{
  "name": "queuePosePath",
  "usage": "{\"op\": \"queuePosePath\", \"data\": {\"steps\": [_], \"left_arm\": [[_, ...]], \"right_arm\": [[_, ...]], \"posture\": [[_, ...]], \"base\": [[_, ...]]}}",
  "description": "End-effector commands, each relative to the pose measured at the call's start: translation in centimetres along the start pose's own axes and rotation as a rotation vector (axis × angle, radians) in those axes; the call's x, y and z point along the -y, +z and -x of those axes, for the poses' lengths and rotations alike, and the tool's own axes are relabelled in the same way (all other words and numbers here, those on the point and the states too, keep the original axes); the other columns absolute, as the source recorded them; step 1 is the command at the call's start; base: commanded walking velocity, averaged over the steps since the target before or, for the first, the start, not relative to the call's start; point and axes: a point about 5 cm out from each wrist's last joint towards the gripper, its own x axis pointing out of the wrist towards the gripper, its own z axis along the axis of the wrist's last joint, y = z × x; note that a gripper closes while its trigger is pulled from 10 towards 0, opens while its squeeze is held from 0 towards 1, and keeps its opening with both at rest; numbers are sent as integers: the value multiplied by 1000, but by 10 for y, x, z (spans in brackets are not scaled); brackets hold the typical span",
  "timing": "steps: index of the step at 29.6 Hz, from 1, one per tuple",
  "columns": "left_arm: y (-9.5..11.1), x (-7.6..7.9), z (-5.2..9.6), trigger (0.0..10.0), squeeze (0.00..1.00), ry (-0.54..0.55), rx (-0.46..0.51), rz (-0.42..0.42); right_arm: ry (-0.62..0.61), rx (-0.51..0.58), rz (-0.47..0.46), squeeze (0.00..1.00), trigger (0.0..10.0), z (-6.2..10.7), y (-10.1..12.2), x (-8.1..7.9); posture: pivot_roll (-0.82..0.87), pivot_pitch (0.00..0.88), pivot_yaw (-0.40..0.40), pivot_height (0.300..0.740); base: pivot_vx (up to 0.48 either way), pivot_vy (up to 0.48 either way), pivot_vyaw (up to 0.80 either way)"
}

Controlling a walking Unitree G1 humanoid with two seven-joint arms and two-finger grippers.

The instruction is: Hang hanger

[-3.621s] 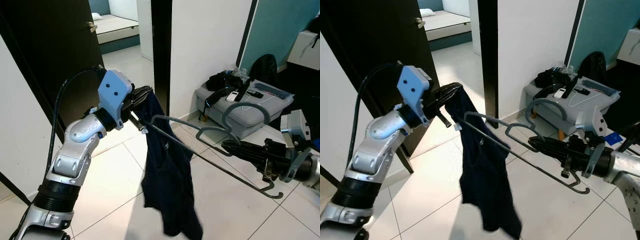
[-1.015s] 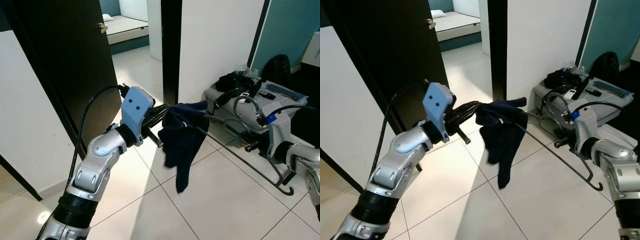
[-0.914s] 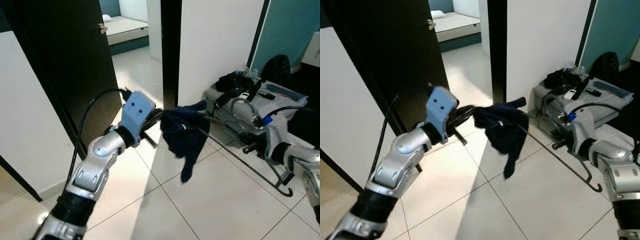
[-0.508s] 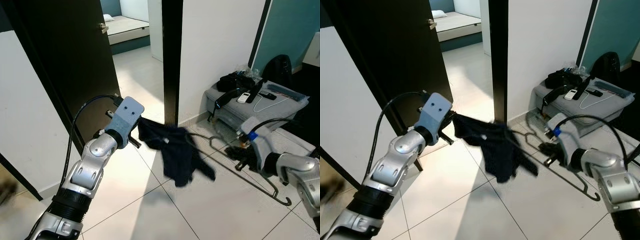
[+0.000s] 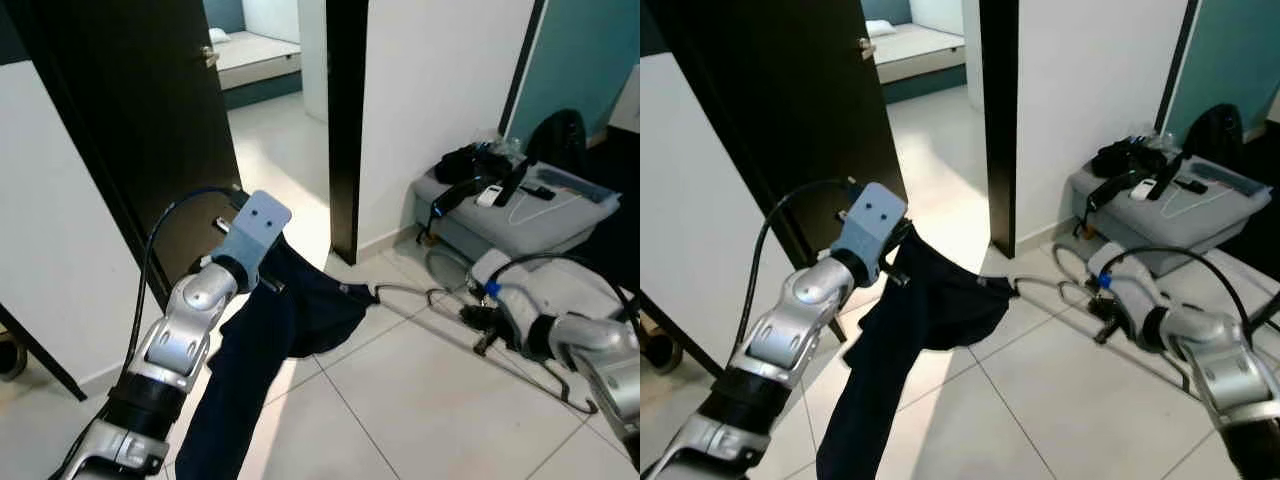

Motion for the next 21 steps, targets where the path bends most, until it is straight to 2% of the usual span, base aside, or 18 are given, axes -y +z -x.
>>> {"op": "queuePosePath", "data": {"steps": [1,2,4,5,6,9,10,11,13,15,16,17,18,20,21], "left_arm": [[11,0,1,10000,0,-17,61,10],[11,0,1,10000,0,-17,61,10],[19,13,0,10000,0,-76,113,71],[19,13,0,10000,0,-76,113,71],[23,19,0,10000,0,-103,141,98],[37,38,0,10000,0,-182,212,166],[37,38,0,10000,0,-182,212,166],[43,51,0,10000,0,-233,245,190],[43,51,0,10000,0,-233,245,190],[47,65,-1,10000,0,-278,266,192],[47,65,-1,10000,0,-278,266,192],[51,74,-2,10000,0,-307,281,190],[51,74,-2,10000,0,-307,281,190],[60,92,-4,10000,0,-373,317,192],[62,97,-4,10000,0,-393,326,192]], "right_arm": [[-188,78,-81,0,10000,2,10,22],[-188,78,-81,0,10000,2,10,22],[-273,207,-251,0,10000,2,24,32],[-273,207,-251,0,10000,2,24,32],[-274,256,-325,0,10000,1,29,33],[-224,343,-456,0,10000,-3,39,26],[-224,343,-456,0,10000,-3,39,26],[-180,388,-532,0,10000,-7,46,20],[-180,388,-532,0,10000,-7,46,20],[-149,425,-613,0,10000,-10,51,16],[-149,425,-613,0,10000,-10,51,16],[-135,447,-670,0,10000,-11,54,15],[-135,447,-670,0,10000,-11,54,15],[-106,498,-802,0,10000,-15,62,13],[-93,514,-838,0,10000,-16,65,12]], "posture": [[-94,0,91,740],[-94,0,91,740],[-90,0,88,740],[-90,0,88,740],[-90,0,88,740],[-87,0,83,740],[-87,0,83,740],[-88,0,85,740],[-88,0,85,740],[-85,0,80,740],[-85,0,80,740],[-85,0,80,740],[-85,0,80,740],[-85,0,78,740],[-85,0,78,740]], "base": [[0,0,0],[0,0,0],[0,0,0],[0,0,0],[0,0,0],[0,0,0],[0,0,0],[0,0,0],[0,0,0],[0,0,0],[0,0,0],[0,0,0],[0,0,0],[0,0,0],[0,0,0]]}}
